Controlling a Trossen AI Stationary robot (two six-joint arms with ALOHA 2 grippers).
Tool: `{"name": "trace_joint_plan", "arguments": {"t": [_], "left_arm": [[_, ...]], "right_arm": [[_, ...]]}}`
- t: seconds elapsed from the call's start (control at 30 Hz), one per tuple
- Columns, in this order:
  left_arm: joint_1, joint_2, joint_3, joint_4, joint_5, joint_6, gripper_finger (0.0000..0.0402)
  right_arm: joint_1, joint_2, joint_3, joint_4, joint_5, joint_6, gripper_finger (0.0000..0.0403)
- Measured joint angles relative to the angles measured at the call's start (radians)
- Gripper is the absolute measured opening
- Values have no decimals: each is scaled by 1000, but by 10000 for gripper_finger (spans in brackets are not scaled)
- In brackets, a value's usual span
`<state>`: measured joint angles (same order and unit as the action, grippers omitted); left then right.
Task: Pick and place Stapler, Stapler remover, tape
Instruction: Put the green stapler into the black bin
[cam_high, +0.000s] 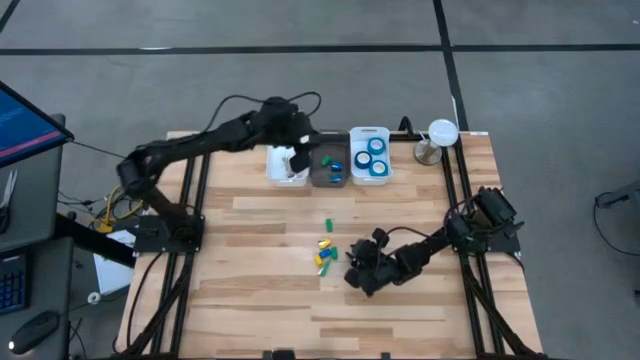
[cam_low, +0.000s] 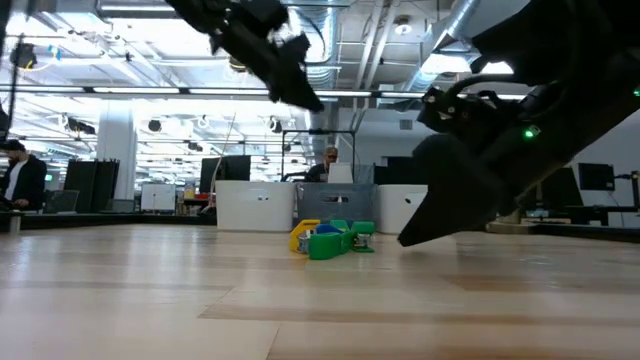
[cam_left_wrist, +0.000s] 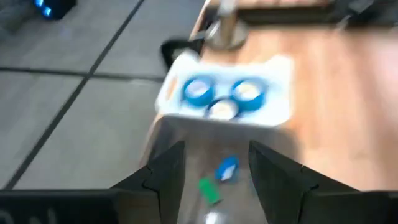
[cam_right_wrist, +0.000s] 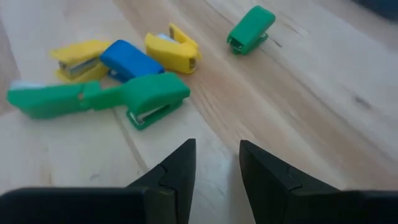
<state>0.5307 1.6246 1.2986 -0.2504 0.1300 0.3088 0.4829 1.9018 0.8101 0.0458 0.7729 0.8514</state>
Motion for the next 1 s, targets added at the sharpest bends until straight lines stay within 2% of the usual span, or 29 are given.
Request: {"name": "trace_joint_plan", "arguments": {"t": [0.2, 0.37, 0.6, 0.83, 1.0], "left_arm": [[-138, -189, -166, 104, 12, -102, 159], [-321, -270, -295, 150, -13, -168, 159], [-574, -270, -448, 210, -172, -257, 158], [-741, -256, -617, 507, -238, -421, 158], [-835, -226, -712, 636, -302, -555, 158]], "right_arm": [[19, 0, 0, 45, -17, 64, 116], [56, 0, 0, 99, 0, 59, 116], [143, 0, 0, 205, 99, 58, 116], [220, 0, 0, 241, 216, 58, 116], [236, 1, 0, 252, 252, 64, 116]]}}
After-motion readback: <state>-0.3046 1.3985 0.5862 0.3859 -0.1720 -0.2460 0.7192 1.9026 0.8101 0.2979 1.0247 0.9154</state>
